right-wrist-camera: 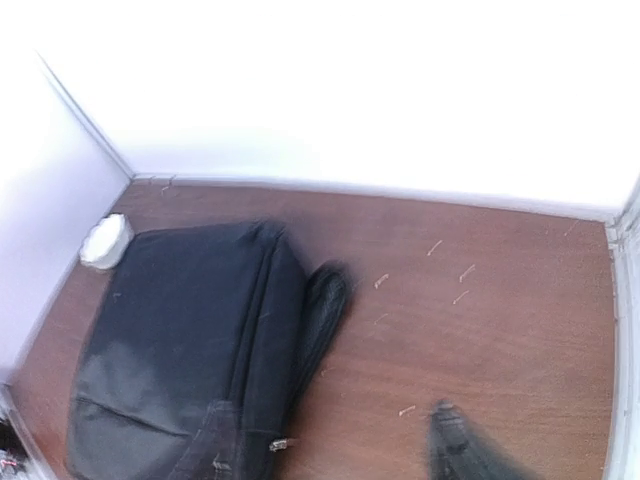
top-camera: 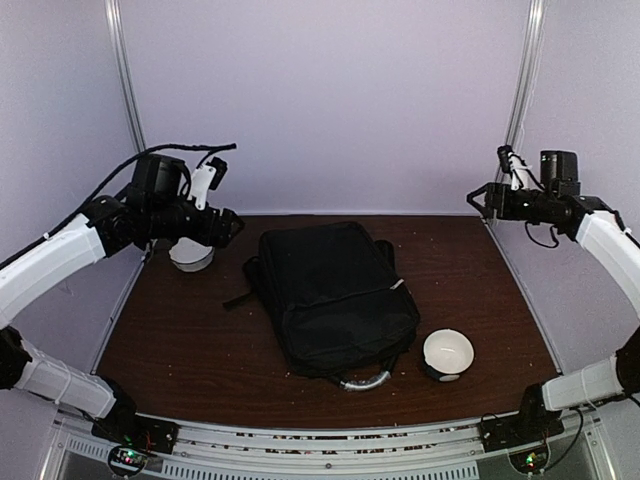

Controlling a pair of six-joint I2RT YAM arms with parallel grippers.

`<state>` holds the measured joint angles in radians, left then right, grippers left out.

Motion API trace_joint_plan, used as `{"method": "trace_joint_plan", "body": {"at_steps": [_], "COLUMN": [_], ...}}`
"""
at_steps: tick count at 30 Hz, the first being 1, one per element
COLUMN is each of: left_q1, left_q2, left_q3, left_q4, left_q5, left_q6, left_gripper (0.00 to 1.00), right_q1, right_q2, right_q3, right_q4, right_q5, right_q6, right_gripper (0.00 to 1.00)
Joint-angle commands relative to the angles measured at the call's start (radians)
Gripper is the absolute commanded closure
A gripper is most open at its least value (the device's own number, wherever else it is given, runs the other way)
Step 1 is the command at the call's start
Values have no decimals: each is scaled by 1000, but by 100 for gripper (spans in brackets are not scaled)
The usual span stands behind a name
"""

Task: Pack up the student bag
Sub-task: Reset both arms

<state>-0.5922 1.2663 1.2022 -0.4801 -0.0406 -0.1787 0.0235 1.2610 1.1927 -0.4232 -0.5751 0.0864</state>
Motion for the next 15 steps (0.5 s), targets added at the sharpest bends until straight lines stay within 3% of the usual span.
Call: {"method": "trace_joint_plan", "body": {"at_steps": [1,7,15], "left_q1": [34,48,61], "left_q2": [14,-10,-60], "left_q3": [107,49,-60], "left_q4": [-90,37,97], "left_q5": [-180,-366,-454], "left_q6": [97,13,-26], "left_gripper": [6,2,2], "right_q1": [-21,-22,-22], "right_q2": [-121,-194,-242], "right_q3": [28,-36,-151], "right_q4": [58,123,202], "right_q5": [126,333,339], "right_q6": [-98,-2,5], "right_gripper": [1,0,0]}}
